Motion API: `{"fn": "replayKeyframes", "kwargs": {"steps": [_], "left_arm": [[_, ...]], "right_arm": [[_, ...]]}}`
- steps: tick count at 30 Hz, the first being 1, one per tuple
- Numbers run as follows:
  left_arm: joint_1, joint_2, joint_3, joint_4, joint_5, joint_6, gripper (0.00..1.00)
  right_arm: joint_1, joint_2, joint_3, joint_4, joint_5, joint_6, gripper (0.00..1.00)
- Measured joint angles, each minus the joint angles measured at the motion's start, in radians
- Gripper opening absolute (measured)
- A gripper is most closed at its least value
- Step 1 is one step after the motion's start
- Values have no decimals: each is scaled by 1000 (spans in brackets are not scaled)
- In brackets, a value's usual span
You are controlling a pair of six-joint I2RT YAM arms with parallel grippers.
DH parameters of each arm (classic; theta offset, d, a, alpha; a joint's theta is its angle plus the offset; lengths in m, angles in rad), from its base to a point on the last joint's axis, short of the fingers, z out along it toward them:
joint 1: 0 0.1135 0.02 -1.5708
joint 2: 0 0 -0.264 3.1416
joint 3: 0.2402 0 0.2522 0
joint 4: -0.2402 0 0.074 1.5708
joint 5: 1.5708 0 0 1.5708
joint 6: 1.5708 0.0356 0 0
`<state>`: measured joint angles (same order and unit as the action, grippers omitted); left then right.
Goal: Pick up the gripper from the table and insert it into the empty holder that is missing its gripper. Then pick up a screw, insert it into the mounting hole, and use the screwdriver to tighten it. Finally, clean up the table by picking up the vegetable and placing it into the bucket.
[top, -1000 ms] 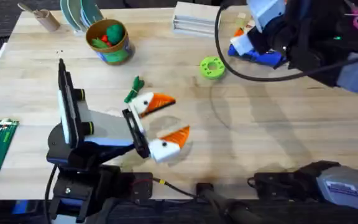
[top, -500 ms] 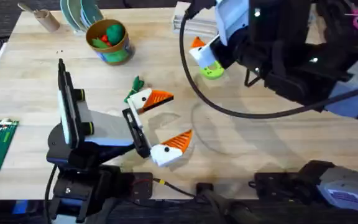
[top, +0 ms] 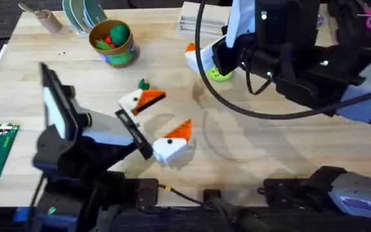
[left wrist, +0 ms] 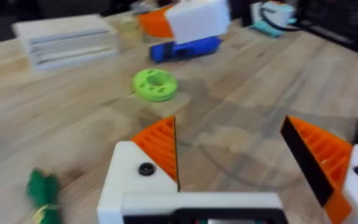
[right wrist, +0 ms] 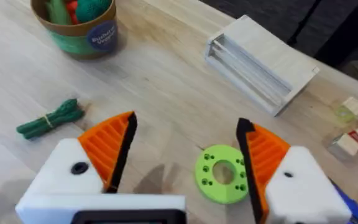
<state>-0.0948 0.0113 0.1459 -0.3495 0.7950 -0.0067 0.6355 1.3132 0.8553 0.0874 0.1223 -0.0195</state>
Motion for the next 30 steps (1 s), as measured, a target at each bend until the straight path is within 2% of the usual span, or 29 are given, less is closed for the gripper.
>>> {"fn": "replayKeyframes", "kwargs": {"steps": [3, 7, 13, 19, 23, 30], "left_arm": [[0, 8, 102, -149, -122, 28, 992], [0, 80, 256, -287, -277, 60, 992], [0, 299, 498, -491, -492, 130, 991], [0, 559, 726, -698, -688, 217, 990], [0, 685, 776, -710, -779, 236, 992], [0, 848, 778, -709, -827, 247, 992]], "right_arm": [[-13, 0, 3, -42, -38, 23, 992], [-51, 0, 47, -201, -107, 39, 992], [-110, 0, 193, -401, -146, 34, 991], [-128, 0, 259, -478, -154, -4, 991], [-128, 0, 261, -489, -155, -15, 992], [-128, 0, 261, -489, -158, -19, 991]]}}
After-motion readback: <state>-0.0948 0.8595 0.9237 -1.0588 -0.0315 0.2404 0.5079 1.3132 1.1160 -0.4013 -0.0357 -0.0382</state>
